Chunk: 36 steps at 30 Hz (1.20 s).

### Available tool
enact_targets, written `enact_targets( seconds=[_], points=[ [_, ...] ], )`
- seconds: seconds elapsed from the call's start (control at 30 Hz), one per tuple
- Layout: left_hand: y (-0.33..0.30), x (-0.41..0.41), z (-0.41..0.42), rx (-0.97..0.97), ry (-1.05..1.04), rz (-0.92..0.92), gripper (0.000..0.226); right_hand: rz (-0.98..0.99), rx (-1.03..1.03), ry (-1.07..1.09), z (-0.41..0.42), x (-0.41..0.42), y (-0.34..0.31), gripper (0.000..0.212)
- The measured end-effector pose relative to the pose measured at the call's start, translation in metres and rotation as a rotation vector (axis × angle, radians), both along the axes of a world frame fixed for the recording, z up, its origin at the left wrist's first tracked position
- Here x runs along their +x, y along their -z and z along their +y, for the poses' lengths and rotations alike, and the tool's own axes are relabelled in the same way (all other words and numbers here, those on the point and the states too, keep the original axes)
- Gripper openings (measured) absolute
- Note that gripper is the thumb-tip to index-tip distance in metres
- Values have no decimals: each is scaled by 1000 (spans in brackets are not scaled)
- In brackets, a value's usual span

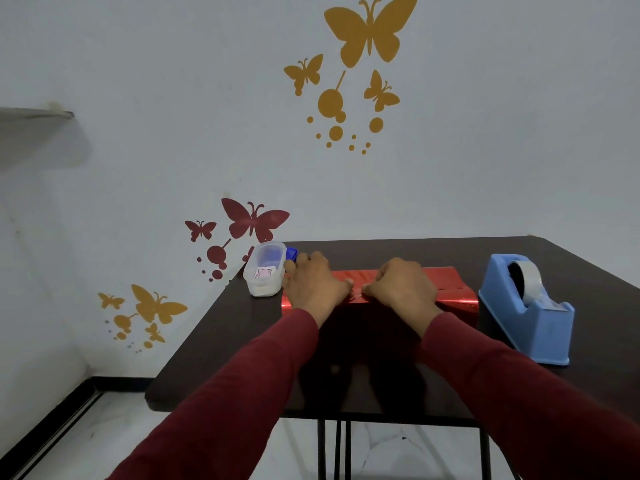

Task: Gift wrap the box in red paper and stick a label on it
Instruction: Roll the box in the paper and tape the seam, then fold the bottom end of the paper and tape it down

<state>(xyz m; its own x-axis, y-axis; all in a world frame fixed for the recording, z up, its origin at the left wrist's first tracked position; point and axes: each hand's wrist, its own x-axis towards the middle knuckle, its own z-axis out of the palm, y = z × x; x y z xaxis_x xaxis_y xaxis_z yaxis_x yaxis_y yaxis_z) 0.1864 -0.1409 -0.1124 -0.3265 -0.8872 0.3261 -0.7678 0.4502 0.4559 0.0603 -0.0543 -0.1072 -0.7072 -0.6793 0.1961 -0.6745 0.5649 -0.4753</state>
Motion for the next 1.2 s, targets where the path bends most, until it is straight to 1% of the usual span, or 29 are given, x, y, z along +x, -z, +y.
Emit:
enact_targets(
  seconds=[0.07, 0.13, 0.23, 0.27, 0.33, 0.37, 0.43, 0.47, 0.53, 0.63, 0.7, 0.73, 0.8, 0.83, 0.9, 0.93, 0.97, 1.03, 1.1, 1.17, 1.2],
  points=[
    [2, 6, -6, 39, -38, -24, 74, -26, -5, -2, 2, -2, 0, 29],
    [2, 20, -15, 61, -52, -29, 76, -18, -5, -4, 3, -2, -1, 31],
    [-4, 33, -21, 85, 0, -43, 60, 30, -27, -16, 6, 2, 2, 29],
    [-7, 32, -22, 89, 49, -49, 56, 48, -47, -25, 8, 4, 3, 28],
    [-15, 28, -21, 144, 196, -87, 62, 47, -116, -74, 14, 5, 7, 27],
    [-19, 26, -20, 194, 272, -109, 65, 18, -164, -116, 17, 3, 11, 26],
    [-24, 25, -24, 279, 387, -125, 61, -45, -250, -206, 22, 0, 22, 23],
    [-26, 25, -27, 292, 411, -118, 57, -36, -273, -245, 25, -2, 28, 20],
    [-26, 32, -30, 288, 393, -81, 47, 3, -302, -294, 30, -8, 40, 10],
    [-18, 42, -30, 313, 378, 27, 32, -55, -339, -271, 37, -17, 48, 22],
    [-13, 46, -27, 362, 418, 124, 22, -97, -370, -220, 36, -22, 49, 26],
    [-11, 47, -24, 380, 442, 157, 19, -150, -399, -206, 36, -24, 50, 27],
    [-7, 49, -17, 451, 424, 256, 24, -319, -450, -191, 40, -19, 51, 29],
    [-4, 50, -15, 517, 394, 313, 26, -429, -486, -174, 43, -17, 53, 30],
    [9, 52, -13, 712, 363, 444, 27, -634, -555, -125, 50, -14, 59, 31],
    [17, 53, -10, 805, 363, 517, 30, -712, -562, -109, 53, -14, 65, 31],
    [25, 54, -7, 858, 361, 576, 34, -780, -560, -124, 55, -16, 71, 33],
    [37, 53, 2, 881, 350, 652, 44, -938, -560, -206, 63, -7, 70, 45],
    [39, 52, 11, 857, 376, 663, 54, -1117, -608, -291, 69, 4, 56, 44],
    [28, 51, 14, 831, 396, 676, 63, -1204, -638, -355, 73, 2, 39, 42],
    [20, 51, 14, 814, 394, 707, 67, -1203, -653, -336, 73, -2, 29, 40]
  ],
)
